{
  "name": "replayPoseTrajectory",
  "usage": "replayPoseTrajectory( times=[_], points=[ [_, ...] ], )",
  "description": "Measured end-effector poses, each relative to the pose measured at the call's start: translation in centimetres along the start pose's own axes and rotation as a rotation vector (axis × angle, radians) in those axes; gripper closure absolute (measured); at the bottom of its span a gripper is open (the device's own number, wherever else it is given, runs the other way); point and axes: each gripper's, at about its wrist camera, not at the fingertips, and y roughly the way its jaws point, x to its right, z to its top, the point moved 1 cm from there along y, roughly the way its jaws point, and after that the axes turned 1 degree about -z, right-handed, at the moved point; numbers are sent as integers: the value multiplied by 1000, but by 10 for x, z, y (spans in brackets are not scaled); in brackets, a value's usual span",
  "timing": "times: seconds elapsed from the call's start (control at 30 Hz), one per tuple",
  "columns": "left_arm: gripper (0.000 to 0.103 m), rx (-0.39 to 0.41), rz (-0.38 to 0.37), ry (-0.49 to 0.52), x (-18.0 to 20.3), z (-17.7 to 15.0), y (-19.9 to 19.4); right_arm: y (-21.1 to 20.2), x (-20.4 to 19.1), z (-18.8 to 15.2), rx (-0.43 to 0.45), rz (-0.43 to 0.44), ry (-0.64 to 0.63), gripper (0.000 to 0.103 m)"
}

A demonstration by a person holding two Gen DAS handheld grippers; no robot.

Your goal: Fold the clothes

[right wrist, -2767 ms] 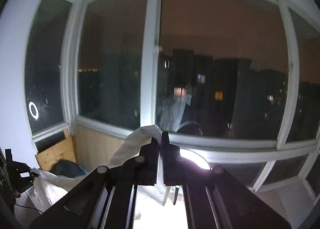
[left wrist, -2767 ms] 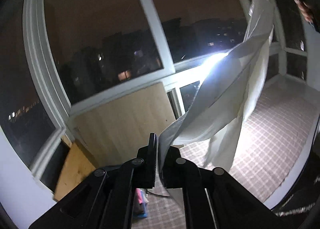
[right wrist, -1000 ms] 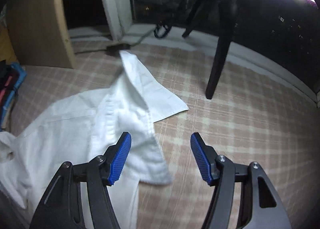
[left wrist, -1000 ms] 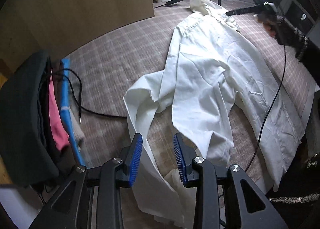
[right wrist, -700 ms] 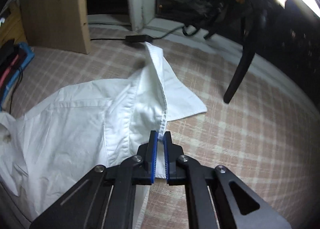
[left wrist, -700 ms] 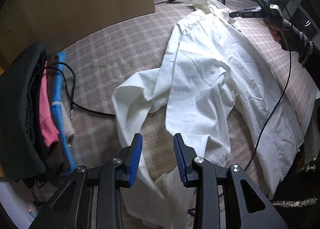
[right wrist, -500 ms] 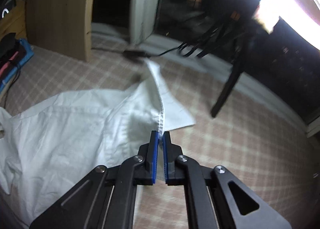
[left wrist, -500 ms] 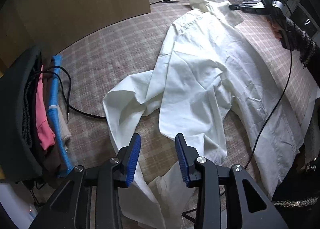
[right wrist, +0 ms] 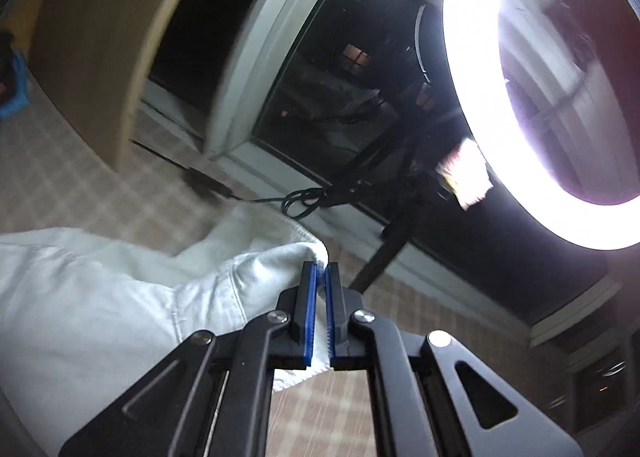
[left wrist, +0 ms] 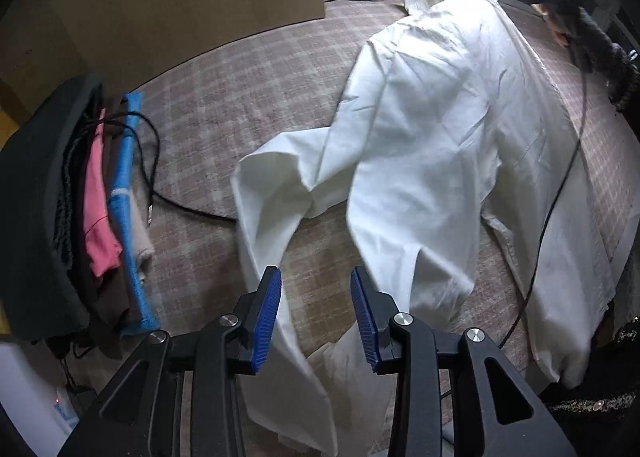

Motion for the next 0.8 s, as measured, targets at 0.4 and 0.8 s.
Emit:
replayPoseTrajectory(
  times=[0.4,0.8],
  points=[
    [63,14,-32,-78,0,-61,-27,-45,9,-35,-111,111,61,59],
    [55,52,70,43,20,-47,4,-169,42,-204,-323,295,400,58]
  ],
)
